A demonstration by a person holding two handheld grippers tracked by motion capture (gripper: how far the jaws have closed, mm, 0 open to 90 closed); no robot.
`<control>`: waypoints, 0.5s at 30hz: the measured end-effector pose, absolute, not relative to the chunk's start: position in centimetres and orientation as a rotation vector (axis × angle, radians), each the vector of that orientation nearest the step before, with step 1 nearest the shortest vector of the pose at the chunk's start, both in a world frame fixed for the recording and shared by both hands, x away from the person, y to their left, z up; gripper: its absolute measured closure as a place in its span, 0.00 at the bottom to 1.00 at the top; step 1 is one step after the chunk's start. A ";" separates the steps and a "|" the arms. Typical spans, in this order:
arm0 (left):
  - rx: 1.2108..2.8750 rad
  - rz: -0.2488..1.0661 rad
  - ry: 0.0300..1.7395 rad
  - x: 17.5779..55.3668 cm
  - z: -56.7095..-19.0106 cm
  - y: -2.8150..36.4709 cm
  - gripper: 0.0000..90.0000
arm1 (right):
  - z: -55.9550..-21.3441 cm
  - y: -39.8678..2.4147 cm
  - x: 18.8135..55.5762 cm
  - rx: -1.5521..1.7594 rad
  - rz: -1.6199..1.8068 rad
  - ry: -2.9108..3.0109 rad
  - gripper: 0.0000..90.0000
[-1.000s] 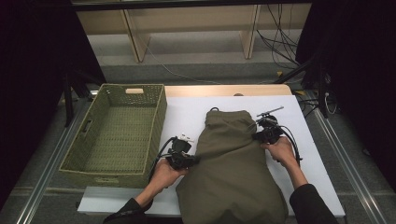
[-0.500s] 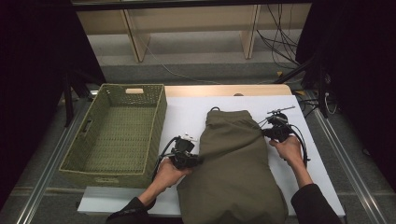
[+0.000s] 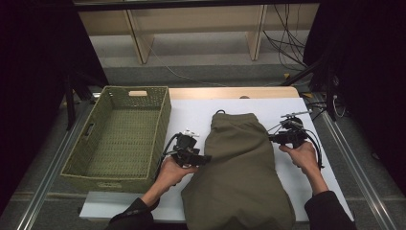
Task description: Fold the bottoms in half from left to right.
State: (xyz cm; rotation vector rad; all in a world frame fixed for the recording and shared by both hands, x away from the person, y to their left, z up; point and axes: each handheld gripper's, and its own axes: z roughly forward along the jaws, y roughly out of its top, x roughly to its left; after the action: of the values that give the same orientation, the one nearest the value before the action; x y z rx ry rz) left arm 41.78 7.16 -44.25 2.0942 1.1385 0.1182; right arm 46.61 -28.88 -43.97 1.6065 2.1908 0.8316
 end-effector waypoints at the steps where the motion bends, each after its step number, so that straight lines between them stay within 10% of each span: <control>1: 2.086 0.124 1.145 41.9 -44.1 7.1 0.41 | -43.9 -28.9 46.5 1.600 0.844 2.193 0.52; 15: 2.042 0.169 1.155 43.6 -42.4 6.3 0.29 | -43.6 -27.5 45.5 1.534 0.917 2.236 0.32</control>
State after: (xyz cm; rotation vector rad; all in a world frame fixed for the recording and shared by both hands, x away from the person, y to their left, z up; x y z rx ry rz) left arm 43.58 6.26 -42.44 2.0421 1.1552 0.1692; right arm 45.48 -27.45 -43.56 1.5342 2.2360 0.9173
